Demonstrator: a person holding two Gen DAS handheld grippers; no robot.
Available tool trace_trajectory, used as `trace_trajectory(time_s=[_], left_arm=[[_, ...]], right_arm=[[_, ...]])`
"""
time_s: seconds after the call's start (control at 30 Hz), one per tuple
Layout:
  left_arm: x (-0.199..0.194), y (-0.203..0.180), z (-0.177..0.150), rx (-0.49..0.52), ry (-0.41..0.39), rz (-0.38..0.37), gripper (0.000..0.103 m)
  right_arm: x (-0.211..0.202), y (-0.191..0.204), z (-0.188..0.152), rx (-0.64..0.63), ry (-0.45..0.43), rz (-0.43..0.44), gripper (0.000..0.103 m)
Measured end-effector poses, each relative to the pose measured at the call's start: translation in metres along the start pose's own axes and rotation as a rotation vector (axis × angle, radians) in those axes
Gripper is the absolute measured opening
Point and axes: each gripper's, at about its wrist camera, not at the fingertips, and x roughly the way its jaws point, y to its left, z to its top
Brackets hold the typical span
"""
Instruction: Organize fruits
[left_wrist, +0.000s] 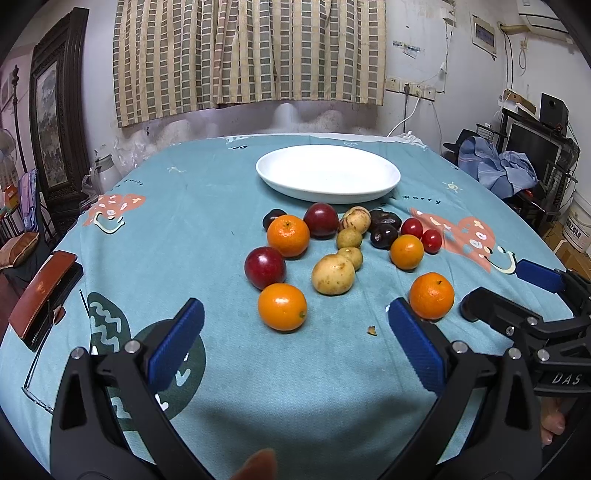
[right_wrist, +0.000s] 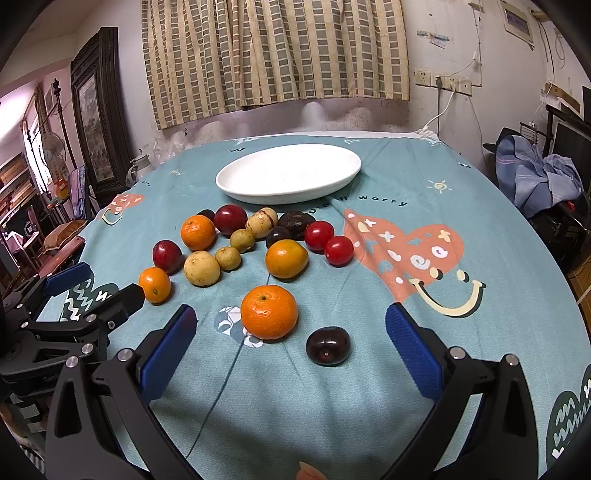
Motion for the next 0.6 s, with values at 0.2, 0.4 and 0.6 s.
trace_trajectory(time_s=[0.2,0.4,0.6], left_arm=[[0.0002,0.0000,0.0001,-0.001,0.001,0.001,0.101],[0.0074,-0.0071,-0.0034,-0.002,0.003,0.000,0.101],[0.0074,-0.0069,-0.0032,-0.003,0.003,-0.001,0.101]], right_arm=[[0.0002,0.0000,0.0000,0.000,0.000,0.000,0.102],[0.0005,-0.0002,0.0000,0.001,0.000,0.001,0.102],[0.0006,-0.0001,-0.0001,0.002,0.000,0.001,0.102]])
